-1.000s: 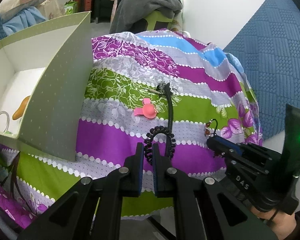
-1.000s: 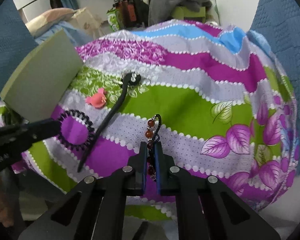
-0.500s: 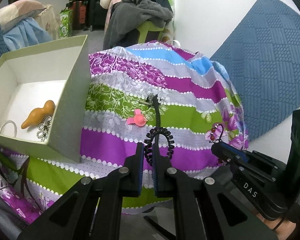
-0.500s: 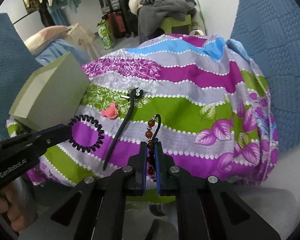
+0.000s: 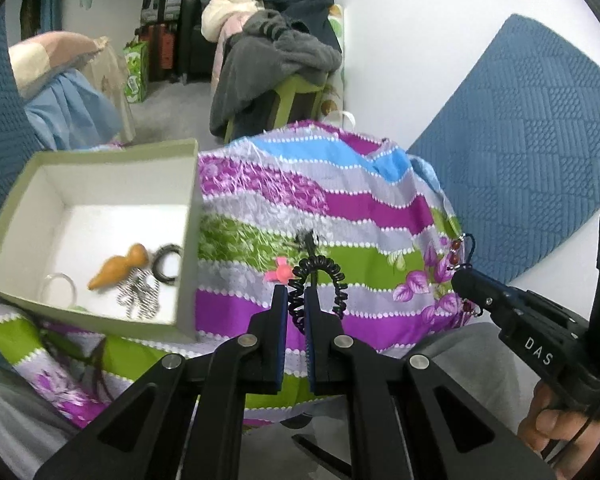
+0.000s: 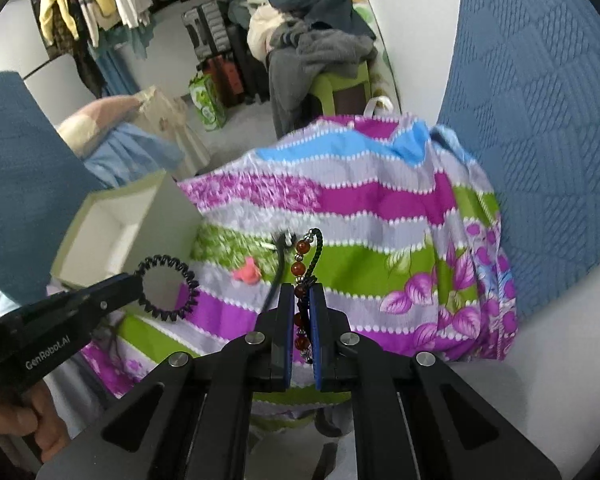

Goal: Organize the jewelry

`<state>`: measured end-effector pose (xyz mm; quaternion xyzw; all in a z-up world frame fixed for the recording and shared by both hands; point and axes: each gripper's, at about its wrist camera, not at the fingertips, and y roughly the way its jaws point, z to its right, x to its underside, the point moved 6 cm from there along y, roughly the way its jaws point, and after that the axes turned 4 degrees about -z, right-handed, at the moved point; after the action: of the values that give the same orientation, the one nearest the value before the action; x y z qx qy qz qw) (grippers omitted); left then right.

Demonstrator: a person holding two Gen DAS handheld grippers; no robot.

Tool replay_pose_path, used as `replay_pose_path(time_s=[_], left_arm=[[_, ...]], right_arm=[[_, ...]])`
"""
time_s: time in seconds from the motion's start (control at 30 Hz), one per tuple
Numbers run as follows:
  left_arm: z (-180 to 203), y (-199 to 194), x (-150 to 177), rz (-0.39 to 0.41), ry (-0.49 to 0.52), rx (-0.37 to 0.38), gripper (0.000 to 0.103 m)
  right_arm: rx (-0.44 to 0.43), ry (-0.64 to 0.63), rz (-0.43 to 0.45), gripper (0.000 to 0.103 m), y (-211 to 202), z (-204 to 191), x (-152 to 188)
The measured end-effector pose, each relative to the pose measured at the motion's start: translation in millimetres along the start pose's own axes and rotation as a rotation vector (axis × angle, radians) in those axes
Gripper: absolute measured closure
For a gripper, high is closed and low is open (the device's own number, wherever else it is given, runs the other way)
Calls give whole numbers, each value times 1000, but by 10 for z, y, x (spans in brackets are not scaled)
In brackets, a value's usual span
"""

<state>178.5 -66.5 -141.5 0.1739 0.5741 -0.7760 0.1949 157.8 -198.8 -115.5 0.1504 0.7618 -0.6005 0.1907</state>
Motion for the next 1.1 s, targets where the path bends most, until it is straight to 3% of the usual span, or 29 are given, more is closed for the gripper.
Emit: replay_pose_path(time_s=[0.7, 0.9, 1.1], left_arm=[[-458, -1204, -823, 174, 3, -19, 101], [-793, -1346, -926, 188, -22, -28, 103], [-1276, -1323, -857, 161, -77, -37, 103]], right_arm=[[-26, -55, 156, 97, -713, -813, -925], [-56, -94, 164, 97, -657, -1183, -1083], [-95, -148, 101, 97, -332, -1596, -1055]])
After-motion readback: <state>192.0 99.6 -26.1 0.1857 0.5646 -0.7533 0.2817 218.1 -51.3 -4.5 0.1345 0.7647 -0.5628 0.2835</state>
